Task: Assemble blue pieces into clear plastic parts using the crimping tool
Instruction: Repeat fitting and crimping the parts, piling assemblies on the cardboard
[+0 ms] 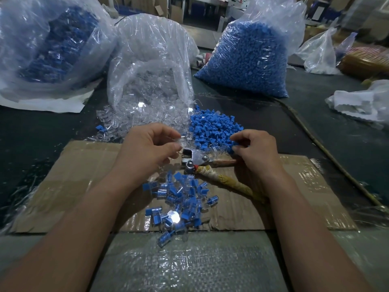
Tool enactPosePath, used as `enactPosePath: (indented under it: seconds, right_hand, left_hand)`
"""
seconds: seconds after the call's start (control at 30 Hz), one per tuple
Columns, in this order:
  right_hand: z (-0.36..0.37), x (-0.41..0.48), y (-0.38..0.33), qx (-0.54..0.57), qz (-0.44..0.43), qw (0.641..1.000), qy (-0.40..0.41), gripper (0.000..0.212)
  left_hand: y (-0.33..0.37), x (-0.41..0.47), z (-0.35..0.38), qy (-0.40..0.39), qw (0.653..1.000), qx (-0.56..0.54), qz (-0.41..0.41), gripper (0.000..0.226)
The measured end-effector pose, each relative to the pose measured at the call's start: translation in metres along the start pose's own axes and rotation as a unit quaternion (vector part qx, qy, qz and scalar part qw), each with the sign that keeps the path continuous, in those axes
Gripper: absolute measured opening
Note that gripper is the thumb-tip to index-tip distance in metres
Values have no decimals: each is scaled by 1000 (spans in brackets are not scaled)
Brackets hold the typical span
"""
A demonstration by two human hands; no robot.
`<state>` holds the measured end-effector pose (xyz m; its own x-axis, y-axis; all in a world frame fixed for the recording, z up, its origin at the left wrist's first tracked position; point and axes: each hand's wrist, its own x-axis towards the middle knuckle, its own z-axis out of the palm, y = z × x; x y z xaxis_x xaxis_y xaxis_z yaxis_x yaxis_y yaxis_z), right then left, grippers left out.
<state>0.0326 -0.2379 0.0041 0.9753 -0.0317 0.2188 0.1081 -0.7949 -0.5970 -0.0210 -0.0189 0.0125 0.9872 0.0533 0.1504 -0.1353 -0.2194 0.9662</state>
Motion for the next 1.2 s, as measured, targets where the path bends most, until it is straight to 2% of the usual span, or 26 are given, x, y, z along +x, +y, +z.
enactPosePath:
  seconds: [0.17,0.33,0.47,0.57,0.67,1.03,1.2]
  right_hand:
    - [0,-1,-1,18,-2,1000,9,14]
    - [-1,-1,-2,-19,-6,1000,24,24]
    - [1,0,-2,-92,2,995,-44,38]
    - [4,1,-3,-113,-5,992,-62,30]
    - [4,2,-1,-92,-15,995,-44,22]
    - [2,-1,-3,-32,-22,999,9,11]
    - [-1,-8,-12,82,-27,996,33,16]
  left_hand:
    - [-1,1,0,0,1000,1,-2,14]
    - [-1,1,-1,-1,1000,0,6,15]
    - [0,1,0,-7,1000,7,7,16]
    - [0,1,-1,-7,1000,6,5,16]
    - [1,0,-1,-7,1000,8,4,16]
    - [1,0,-2,-11,1000,-4,-4,15]
    - [2,0,-3,-15,1000,-8,2,13]
